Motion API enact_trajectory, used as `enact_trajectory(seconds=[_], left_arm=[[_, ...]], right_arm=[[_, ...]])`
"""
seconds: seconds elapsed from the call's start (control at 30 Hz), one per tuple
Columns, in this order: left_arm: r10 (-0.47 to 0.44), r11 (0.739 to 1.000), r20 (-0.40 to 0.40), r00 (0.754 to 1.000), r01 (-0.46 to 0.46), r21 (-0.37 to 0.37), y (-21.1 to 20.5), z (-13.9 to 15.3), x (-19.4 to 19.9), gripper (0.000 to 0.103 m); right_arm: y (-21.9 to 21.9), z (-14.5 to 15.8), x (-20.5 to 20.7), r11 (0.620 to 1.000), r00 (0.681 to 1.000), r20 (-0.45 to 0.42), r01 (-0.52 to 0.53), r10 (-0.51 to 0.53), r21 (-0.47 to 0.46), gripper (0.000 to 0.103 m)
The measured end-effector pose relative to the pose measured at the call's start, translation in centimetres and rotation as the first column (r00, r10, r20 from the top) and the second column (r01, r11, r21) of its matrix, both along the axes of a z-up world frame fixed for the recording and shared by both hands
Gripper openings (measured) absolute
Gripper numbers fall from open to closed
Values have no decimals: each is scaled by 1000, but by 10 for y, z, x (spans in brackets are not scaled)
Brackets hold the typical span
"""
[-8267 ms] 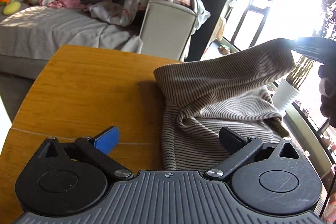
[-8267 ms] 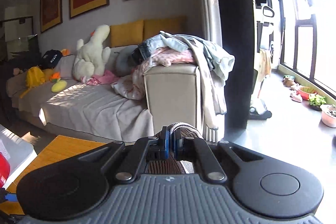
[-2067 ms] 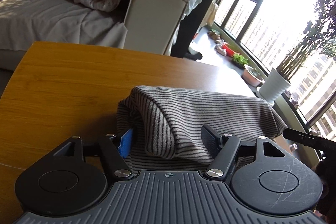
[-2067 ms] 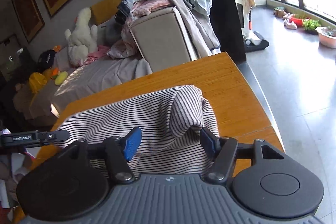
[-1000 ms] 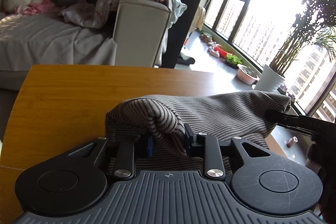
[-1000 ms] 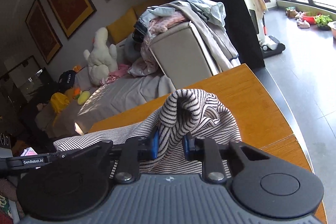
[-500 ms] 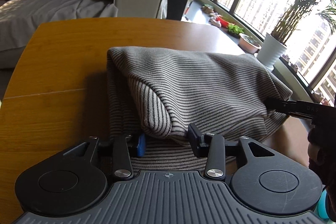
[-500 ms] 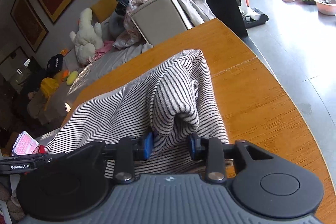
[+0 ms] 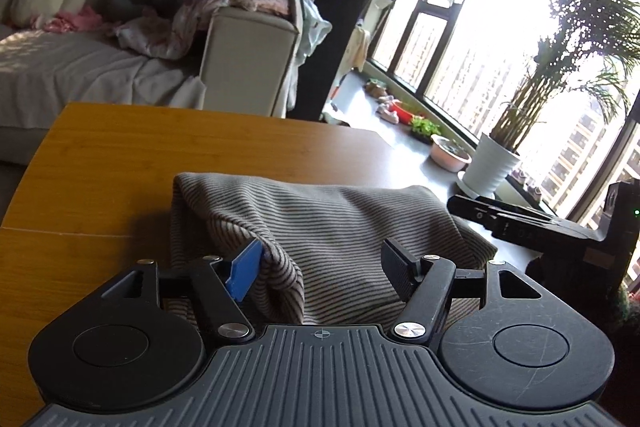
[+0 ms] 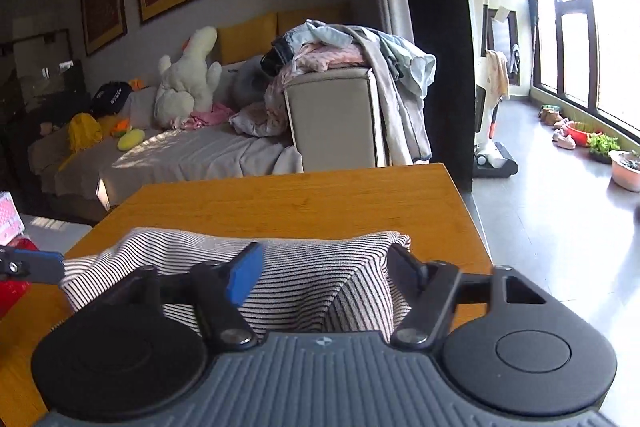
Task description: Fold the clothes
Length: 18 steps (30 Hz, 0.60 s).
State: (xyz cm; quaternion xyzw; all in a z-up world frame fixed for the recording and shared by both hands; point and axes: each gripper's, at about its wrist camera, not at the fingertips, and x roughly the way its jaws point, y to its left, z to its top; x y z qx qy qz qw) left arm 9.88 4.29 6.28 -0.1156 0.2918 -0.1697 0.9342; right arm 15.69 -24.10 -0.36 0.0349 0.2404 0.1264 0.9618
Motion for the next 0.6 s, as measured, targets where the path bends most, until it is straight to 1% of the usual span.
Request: enact_trajectory(seconds=[0.03, 0.07, 0.13, 0.17, 0.2, 0.23, 0.27, 0.3, 0.37, 0.43, 0.5, 0.57, 0.6], left_arm=[[22, 1000, 36, 999, -22, 9, 0, 2, -3, 68], [35, 999, 81, 996, -37, 28, -1, 6, -7, 68], [21, 999, 109, 994, -25, 39, -2, 14, -8, 68], [12, 999, 120, 993, -17, 42, -2, 17, -8, 70], [-13, 1000, 109, 994, 10, 29, -3, 19, -6, 72], [-55, 998, 81, 995, 54, 15, -5, 19, 0, 77], [-97, 995, 34, 995, 97, -9, -7, 15, 8, 78], [-116, 993, -10, 993, 116, -36, -9, 7, 15, 78], [-151, 987, -101, 983, 144, -77, -13, -11, 30, 76], [-145, 988, -177, 973, 135, -69, -16, -34, 46, 74], [-127, 991, -215, 968, 112, -77, -12, -53, 60, 71], [-121, 990, -191, 974, 106, -89, -6, -56, 70, 69], [-113, 991, -189, 975, 97, -90, -5, -56, 76, 69]], right_arm=[[2, -6, 8, 1000, 1000, -26, -1, 1, -9, 52], [4, -12, 15, 1000, 999, -52, -2, 1, -19, 52], [8, -26, 28, 998, 995, -98, 0, -6, -58, 53], [9, -34, 31, 997, 994, -105, 4, -12, -73, 56], [7, -40, 32, 997, 995, -102, 8, -15, -71, 63], [4, -43, 33, 999, 993, -116, 14, -20, -52, 65], [0, -43, 34, 1000, 990, -136, 20, -22, -13, 65], [-5, -45, 34, 999, 989, -145, 30, -27, 20, 64], [-7, -46, 30, 999, 989, -148, 30, -27, 22, 64], [-5, -46, 23, 1000, 989, -145, 28, -28, -5, 64], [-3, -45, 12, 999, 990, -142, 22, -26, -32, 64], [-2, -45, -1, 999, 990, -141, 18, -24, -43, 64], [-1, -45, -8, 999, 990, -141, 16, -22, -48, 66]])
